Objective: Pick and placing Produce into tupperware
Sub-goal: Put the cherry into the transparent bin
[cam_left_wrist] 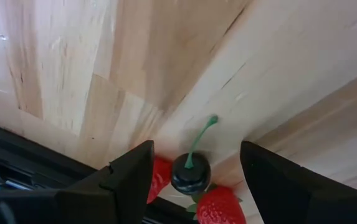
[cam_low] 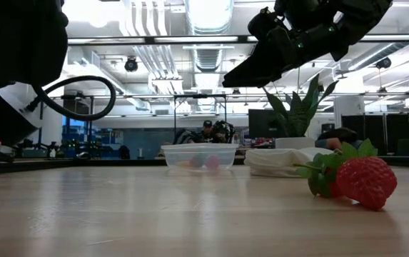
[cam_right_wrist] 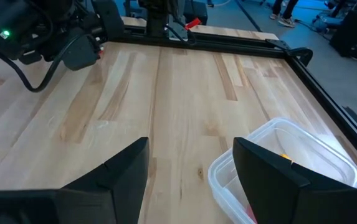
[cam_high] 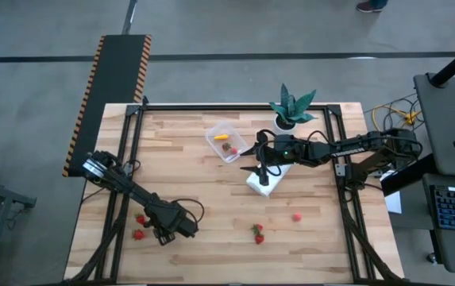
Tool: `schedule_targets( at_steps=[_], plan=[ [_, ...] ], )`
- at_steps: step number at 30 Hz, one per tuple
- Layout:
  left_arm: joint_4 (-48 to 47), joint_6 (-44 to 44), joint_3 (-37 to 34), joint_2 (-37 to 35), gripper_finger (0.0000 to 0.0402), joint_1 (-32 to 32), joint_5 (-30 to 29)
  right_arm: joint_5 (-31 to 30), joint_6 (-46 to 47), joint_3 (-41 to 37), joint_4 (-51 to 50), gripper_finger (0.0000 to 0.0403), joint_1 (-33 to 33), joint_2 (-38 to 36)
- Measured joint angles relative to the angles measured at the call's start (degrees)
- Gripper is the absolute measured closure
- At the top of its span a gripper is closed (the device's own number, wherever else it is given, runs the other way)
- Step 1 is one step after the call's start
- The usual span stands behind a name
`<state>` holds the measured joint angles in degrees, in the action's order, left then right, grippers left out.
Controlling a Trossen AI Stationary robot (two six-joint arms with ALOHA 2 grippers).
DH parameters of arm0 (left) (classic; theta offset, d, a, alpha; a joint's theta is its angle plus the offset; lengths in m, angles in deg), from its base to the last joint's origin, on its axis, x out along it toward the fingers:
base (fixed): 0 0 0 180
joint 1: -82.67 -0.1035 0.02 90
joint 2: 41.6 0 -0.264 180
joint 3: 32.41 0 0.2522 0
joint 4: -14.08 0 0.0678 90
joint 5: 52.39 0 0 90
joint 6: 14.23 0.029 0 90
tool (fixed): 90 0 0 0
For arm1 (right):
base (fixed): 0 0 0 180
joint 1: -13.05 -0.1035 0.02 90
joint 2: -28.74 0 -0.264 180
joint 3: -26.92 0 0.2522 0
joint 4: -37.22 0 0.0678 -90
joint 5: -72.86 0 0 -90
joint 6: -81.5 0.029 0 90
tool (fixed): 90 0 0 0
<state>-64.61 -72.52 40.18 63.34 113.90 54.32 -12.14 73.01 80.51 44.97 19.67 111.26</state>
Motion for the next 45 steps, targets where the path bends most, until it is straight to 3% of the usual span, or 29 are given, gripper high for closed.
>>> schedule_targets(
  at_steps=[6,30,39,45],
  plan=[
    [0.3,0.7,-0.4,0.0,0.0195,0.0,0.0,0.0,0.6,0.0,0.0,0.0179,0.0,0.0],
    [2.2,0.5,-0.9,0.1,0.0392,0.1,-0.4,0.0,1.0,0.0,0.0,0.0179,0.0,0.0],
    [2.2,1.7,-0.8,-0.5,0.0401,0.1,-1.6,0.0,1.0,0.0,0.0,0.0179,0.0,0.0],
    [2.0,1.6,0.5,-5.3,0.0401,-0.2,-9.4,0.0,0.9,0.0,0.0,0.0179,0.0,0.0]
  ],
)
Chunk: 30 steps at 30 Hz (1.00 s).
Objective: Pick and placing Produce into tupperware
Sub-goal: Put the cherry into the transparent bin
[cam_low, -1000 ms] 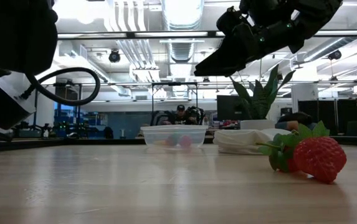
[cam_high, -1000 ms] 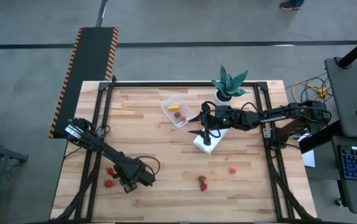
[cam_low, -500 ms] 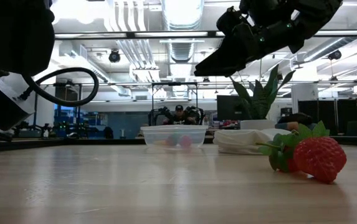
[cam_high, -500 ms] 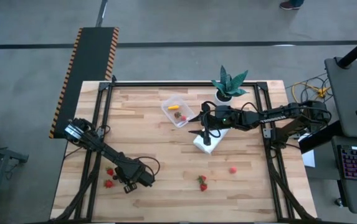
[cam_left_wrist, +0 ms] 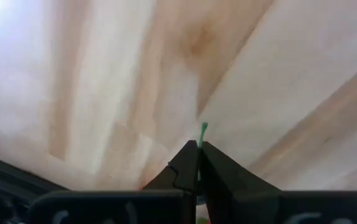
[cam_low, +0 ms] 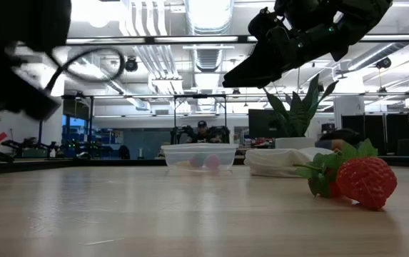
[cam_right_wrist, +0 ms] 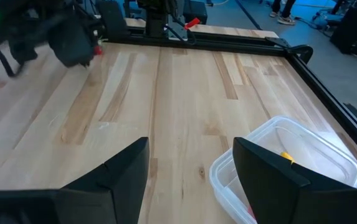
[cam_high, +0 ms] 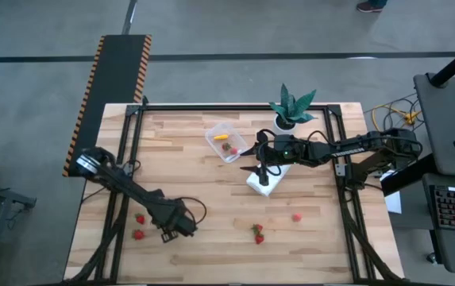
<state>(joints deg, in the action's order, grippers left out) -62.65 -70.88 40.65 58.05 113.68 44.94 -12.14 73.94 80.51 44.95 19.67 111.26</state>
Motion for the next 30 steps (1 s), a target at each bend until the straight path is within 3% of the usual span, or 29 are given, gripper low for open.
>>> schedule_targets(
  at_steps=[3,9,13,18,23,30],
  plan=[
    [0.0,-0.5,0.7,-3.6,0.0401,-0.6,-3.2,0.0,0.0,0.0,0.1,0.0179,0.0,0.0],
    [0.8,-1.4,1.1,-13.4,0.0401,-1.4,-16.1,0.1,0.3,0.0,0.1,0.0179,-0.7,0.0],
    [4.6,-1.1,0.9,-20.3,0.0401,-1.4,-26.0,0.1,0.5,0.0,0.3,0.0179,-1.7,0.0],
    [14.6,4.5,-0.8,-28.0,0.0401,-1.7,-33.5,0.1,1.1,-0.5,3.8,0.0179,-3.3,0.1],
    [24.9,14.1,-1.8,-31.6,0.0401,-2.9,-36.5,0.1,2.1,-2.1,10.2,0.0179,-4.7,0.1],
    [36.6,28.3,-1.9,-31.1,0.0401,-6.5,-36.6,0.1,3.3,-3.6,18.0,0.0179,-6.8,0.1]
  ],
)
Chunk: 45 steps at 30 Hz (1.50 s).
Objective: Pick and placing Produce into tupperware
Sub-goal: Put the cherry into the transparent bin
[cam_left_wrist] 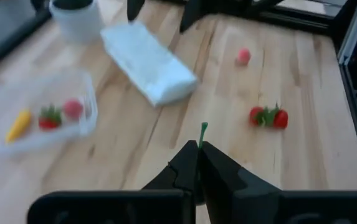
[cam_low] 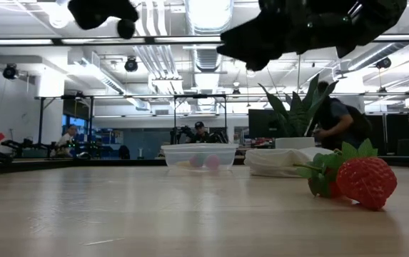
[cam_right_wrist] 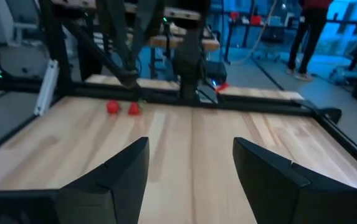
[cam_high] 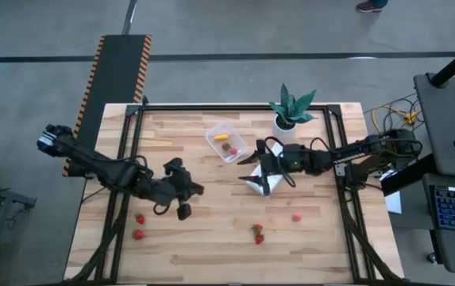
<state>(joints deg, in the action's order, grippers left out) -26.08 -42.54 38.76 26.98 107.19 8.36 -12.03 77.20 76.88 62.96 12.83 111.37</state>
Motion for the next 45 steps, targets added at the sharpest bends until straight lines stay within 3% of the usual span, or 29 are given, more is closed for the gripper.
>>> schedule_targets(
  at_steps=[6,15,24,33,45],
  plan=[
    [6.8,8.9,0.0,2.1,0.0401,-2.5,0.4,-0.1,1.7,0.0,2.7,0.0178,-2.0,0.4],
    [13.5,9.7,0.0,6.2,0.0401,-5.7,0.5,-0.7,4.7,0.6,9.1,0.0126,-3.2,6.3],
    [15.9,10.9,0.0,10.0,0.0401,-6.9,1.2,-0.2,3.2,7.5,9.1,0.0084,-3.5,14.8],
    [18.5,10.7,0.0,10.3,0.0402,-7.1,2.0,3.1,0.7,11.8,9.2,0.009,-3.6,19.8],
    [18.3,10.8,0.0,10.1,0.0402,-7.2,2.1,4.5,-0.7,13.2,9.0,0.0124,-3.7,20.4]
  ],
)
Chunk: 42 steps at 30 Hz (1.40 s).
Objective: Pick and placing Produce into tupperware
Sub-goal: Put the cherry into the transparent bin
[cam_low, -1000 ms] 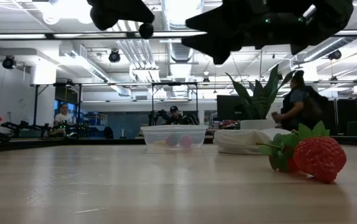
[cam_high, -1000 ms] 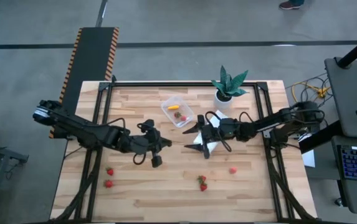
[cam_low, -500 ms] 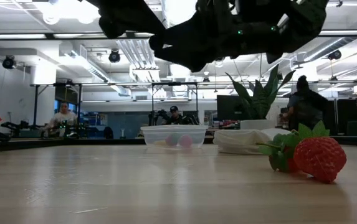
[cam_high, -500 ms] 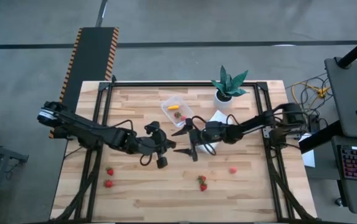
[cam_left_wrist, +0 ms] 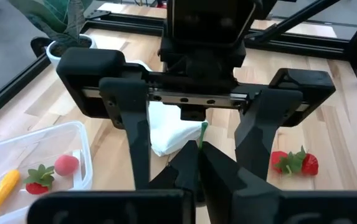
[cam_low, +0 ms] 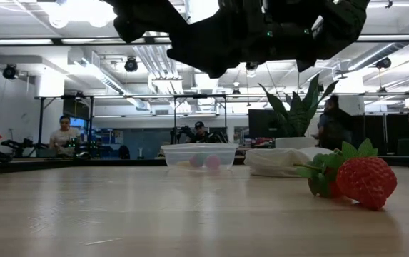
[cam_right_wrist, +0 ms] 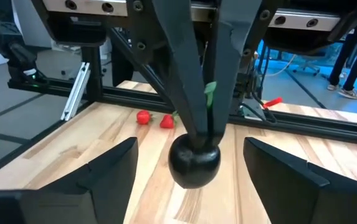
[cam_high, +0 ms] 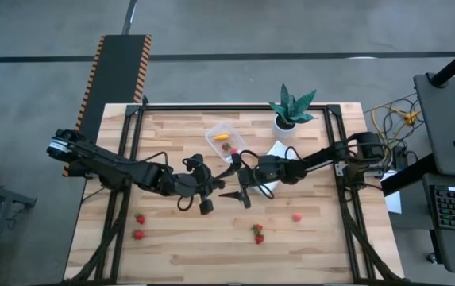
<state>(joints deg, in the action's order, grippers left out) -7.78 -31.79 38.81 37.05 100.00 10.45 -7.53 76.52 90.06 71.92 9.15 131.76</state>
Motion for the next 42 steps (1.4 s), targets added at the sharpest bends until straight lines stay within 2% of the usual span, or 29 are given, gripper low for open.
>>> schedule_targets(
  at_steps=[25,38,42],
  plan=[
    [0.0,0.5,0.0,0.0,0.0402,0.0,0.0,-0.2,1.0,0.0,-0.2,0.0298,0.0,-0.1],
    [0.0,0.5,0.0,0.0,0.0399,0.0,0.3,-0.2,1.5,0.0,-0.2,0.0298,0.0,-0.1],
    [0.0,0.5,0.1,0.0,0.0367,-0.1,2.9,-0.2,1.5,0.0,-0.2,0.0299,0.1,-0.1]
  ],
)
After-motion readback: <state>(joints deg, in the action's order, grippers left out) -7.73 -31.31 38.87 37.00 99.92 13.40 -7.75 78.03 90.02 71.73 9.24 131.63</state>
